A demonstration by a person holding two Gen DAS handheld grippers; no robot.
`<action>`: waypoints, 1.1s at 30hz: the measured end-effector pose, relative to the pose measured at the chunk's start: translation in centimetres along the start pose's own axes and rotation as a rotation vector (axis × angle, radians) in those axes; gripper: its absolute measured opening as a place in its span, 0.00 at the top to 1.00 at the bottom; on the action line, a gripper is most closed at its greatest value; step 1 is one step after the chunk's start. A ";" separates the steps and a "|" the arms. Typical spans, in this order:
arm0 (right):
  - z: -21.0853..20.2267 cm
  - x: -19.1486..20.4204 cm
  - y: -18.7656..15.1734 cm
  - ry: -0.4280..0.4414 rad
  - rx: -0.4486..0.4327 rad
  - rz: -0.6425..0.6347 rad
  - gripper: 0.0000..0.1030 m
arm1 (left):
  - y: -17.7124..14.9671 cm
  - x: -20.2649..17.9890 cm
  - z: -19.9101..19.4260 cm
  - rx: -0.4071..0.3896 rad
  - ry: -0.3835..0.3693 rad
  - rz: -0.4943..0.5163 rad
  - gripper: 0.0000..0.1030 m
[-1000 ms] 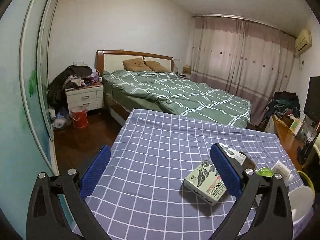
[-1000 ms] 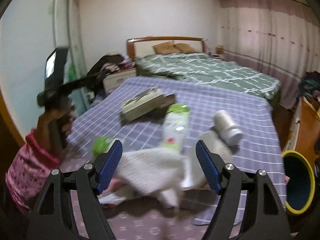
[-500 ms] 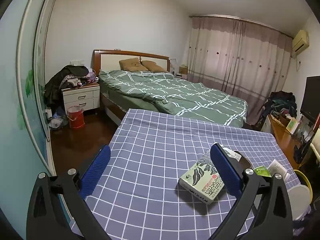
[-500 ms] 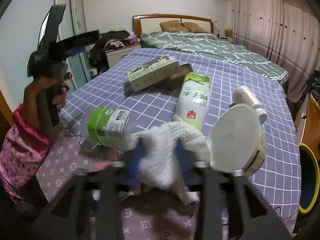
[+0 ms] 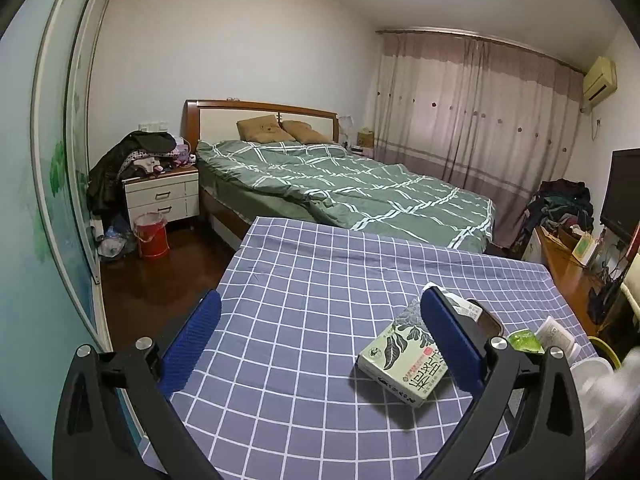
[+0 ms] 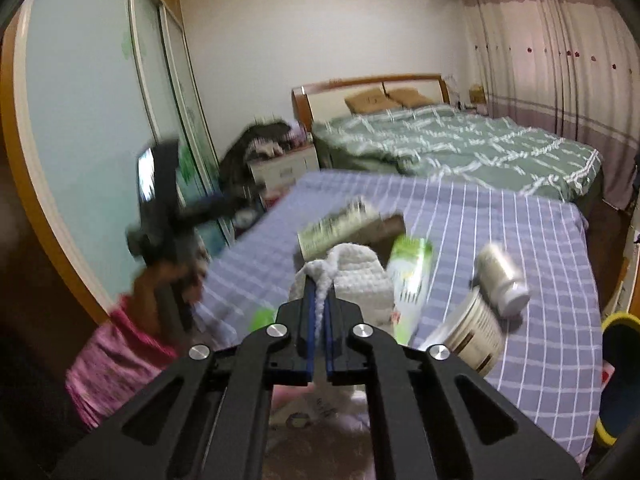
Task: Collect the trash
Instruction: 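Move the right gripper to the white tissue and grasp it, then carry the white tissue over the yellow bin and open the right gripper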
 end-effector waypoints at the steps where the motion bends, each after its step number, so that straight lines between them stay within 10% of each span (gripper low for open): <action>1: -0.4 -0.1 0.7 0.003 -0.019 0.002 0.96 | 0.0 0.0 0.0 0.001 0.001 0.002 0.05; 10: -4.1 -3.3 7.1 -0.057 -0.184 0.038 0.96 | -0.1 -0.1 0.2 0.007 0.001 0.006 0.05; 18: -8.9 -10.2 9.7 -0.298 -0.284 0.056 0.96 | -0.2 -0.3 0.2 0.008 -0.005 0.008 0.05; 33: -11.7 -30.6 1.4 -0.782 -0.086 0.240 0.96 | 0.0 -0.6 0.1 0.006 -0.022 0.033 0.05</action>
Point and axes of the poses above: each gripper's, at about its wrist camera, not at the fingertips, and z roughly the way its jaws point, x to its left, y to its top, the point moved 5 cm from there along z, roughly the way its jaws point, and after that the axes turned 8 degrees about -x, right-handed, at the moved point
